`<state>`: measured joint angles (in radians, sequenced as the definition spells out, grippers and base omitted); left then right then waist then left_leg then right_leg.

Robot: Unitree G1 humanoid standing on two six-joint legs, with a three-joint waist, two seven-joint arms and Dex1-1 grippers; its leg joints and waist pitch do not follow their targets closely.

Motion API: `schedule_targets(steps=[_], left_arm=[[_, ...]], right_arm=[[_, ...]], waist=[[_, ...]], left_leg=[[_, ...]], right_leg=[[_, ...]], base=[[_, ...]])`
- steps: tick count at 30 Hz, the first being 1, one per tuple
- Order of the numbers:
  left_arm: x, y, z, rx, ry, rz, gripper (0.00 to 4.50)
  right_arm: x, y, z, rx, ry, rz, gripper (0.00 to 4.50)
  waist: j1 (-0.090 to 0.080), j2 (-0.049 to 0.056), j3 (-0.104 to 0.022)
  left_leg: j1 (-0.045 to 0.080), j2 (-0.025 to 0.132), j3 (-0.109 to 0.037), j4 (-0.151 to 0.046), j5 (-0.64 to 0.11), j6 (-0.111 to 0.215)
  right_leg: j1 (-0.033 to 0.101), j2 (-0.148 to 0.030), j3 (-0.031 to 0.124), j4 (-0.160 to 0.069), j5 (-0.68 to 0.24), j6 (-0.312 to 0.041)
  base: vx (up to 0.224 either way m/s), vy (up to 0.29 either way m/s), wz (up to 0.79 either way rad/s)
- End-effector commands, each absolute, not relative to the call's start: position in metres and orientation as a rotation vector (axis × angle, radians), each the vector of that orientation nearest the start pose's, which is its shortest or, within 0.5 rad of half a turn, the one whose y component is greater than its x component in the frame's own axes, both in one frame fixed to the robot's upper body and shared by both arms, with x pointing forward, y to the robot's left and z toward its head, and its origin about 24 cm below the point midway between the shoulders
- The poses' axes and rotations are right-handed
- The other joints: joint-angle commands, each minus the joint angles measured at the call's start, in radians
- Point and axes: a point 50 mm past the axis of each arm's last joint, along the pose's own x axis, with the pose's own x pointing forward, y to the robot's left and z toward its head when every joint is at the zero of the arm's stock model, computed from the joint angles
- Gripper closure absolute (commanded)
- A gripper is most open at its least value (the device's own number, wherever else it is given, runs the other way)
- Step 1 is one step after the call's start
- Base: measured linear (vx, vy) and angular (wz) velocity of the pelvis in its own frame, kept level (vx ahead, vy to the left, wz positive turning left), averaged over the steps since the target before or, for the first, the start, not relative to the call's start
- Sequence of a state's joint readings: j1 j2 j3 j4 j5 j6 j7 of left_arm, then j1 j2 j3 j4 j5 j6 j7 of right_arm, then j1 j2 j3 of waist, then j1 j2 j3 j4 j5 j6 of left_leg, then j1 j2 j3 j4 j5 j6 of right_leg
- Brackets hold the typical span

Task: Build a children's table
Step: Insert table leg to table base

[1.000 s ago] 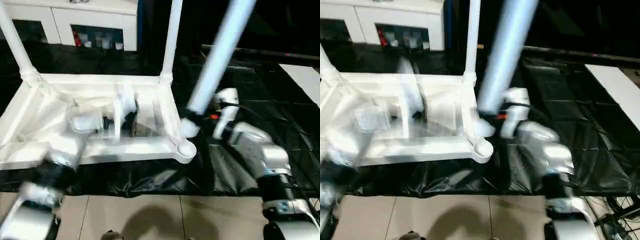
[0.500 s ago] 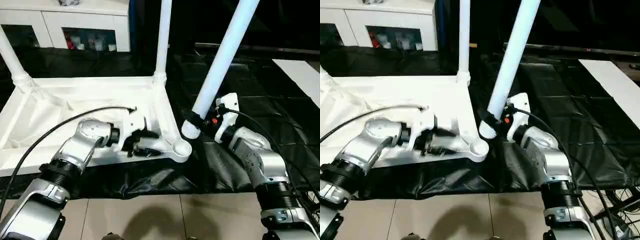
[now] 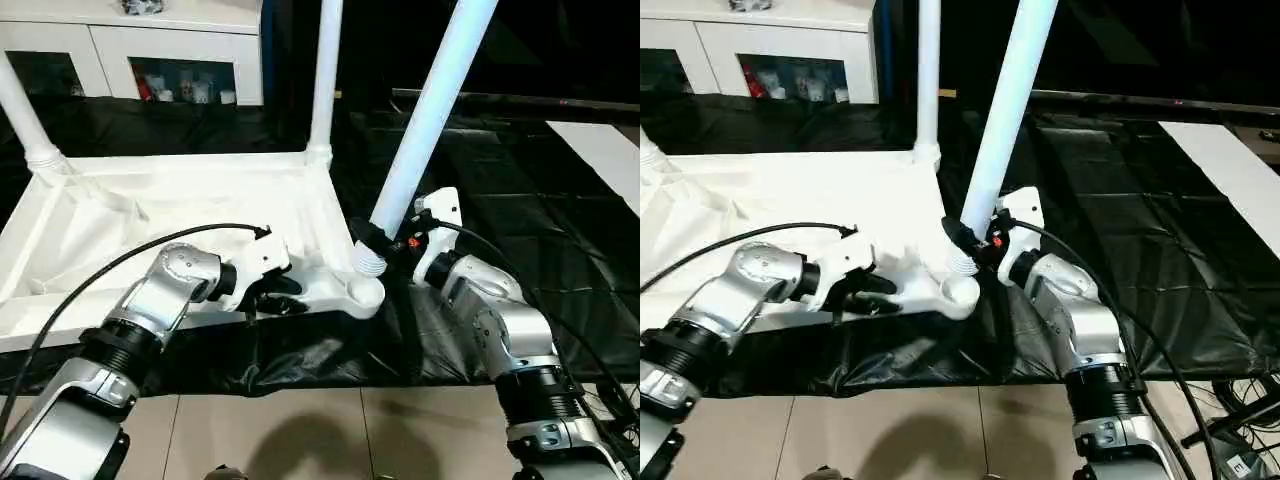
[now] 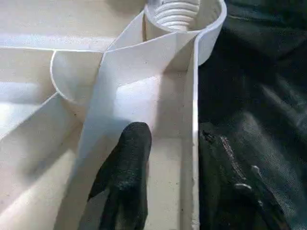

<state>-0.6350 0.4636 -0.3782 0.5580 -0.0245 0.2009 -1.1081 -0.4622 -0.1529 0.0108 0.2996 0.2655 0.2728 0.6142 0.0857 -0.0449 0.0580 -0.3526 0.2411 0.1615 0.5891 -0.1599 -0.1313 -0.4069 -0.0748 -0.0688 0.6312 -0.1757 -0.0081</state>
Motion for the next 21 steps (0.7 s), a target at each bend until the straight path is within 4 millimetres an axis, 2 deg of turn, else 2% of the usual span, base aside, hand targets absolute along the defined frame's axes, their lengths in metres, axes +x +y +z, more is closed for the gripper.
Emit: schedule_targets(steps=[1, 8, 9, 12, 15, 16, 17, 21], left_arm=[[0.324, 0.151, 0.064, 0.51, 0.526, -1.191, 3.21], [0.319, 0.147, 0.067, 0.492, 0.512, -1.206, 3.79], [0.318, 0.147, 0.066, 0.485, 0.51, -1.211, 4.08], [0.318, 0.147, 0.066, 0.481, 0.512, -1.207, 4.16], [0.318, 0.147, 0.067, 0.478, 0.514, -1.197, 4.47], [0.318, 0.148, 0.067, 0.474, 0.519, -1.185, 4.47], [0.318, 0.149, 0.066, 0.467, 0.522, -1.173, 4.5], [0.32, 0.149, 0.067, 0.431, 0.524, -1.119, 4.5]], right_arm=[[0.325, -0.12, 0.086, 0.104, 0.076, 0.718, 2.61], [0.324, -0.121, 0.084, 0.101, 0.082, 0.723, 2.61], [0.324, -0.12, 0.084, 0.1, 0.085, 0.727, 2.61], [0.324, -0.12, 0.083, 0.099, 0.091, 0.733, 2.61], [0.322, -0.121, 0.081, 0.093, 0.106, 0.752, 2.61], [0.322, -0.121, 0.08, 0.093, 0.118, 0.761, 2.61], [0.321, -0.121, 0.078, 0.093, 0.131, 0.774, 2.61], [0.319, -0.12, 0.072, 0.1, 0.18, 0.82, 2.61]], waist=[[-0.004, 0.01, -0.068], [-0.005, 0.012, -0.07], [-0.005, 0.012, -0.069], [-0.006, 0.013, -0.067], [-0.007, 0.012, -0.067], [-0.007, 0.007, -0.067], [-0.006, 0.01, -0.067], [-0.014, 0.009, -0.07]], left_leg=[[0.005, -0.018, 0.014, -0.072, -0.298, -0.023], [0.003, -0.018, 0.017, -0.071, -0.263, -0.016], [0.003, -0.019, 0.017, -0.071, -0.266, -0.016], [0.004, -0.019, 0.017, -0.072, -0.281, -0.018], [0.005, -0.018, 0.017, -0.073, -0.291, -0.018], [0.004, -0.018, 0.017, -0.073, -0.29, -0.016], [0.003, -0.018, 0.017, -0.073, -0.281, -0.015], [0.0, -0.02, 0.018, -0.071, -0.26, -0.012]], right_leg=[[0.047, -0.044, 0.039, -0.09, -0.336, -0.142], [0.049, -0.042, 0.041, -0.082, -0.271, -0.16], [0.048, -0.041, 0.041, -0.084, -0.277, -0.157], [0.046, -0.041, 0.041, -0.087, -0.303, -0.151], [0.046, -0.041, 0.04, -0.089, -0.319, -0.145], [0.046, -0.042, 0.041, -0.09, -0.322, -0.143], [0.046, -0.042, 0.041, -0.088, -0.31, -0.147], [0.051, -0.04, 0.041, -0.083, -0.266, -0.158]], base=[[0.0, 0.0, 0.0], [0.0, 0.0, 0.0], [0.0, 0.0, 0.0], [0.0, 0.0, 0.0], [0.0, 0.0, 0.0], [0.0, 0.0, 0.0], [0.0, 0.0, 0.0], [0.0, 0.0, 0.0]])
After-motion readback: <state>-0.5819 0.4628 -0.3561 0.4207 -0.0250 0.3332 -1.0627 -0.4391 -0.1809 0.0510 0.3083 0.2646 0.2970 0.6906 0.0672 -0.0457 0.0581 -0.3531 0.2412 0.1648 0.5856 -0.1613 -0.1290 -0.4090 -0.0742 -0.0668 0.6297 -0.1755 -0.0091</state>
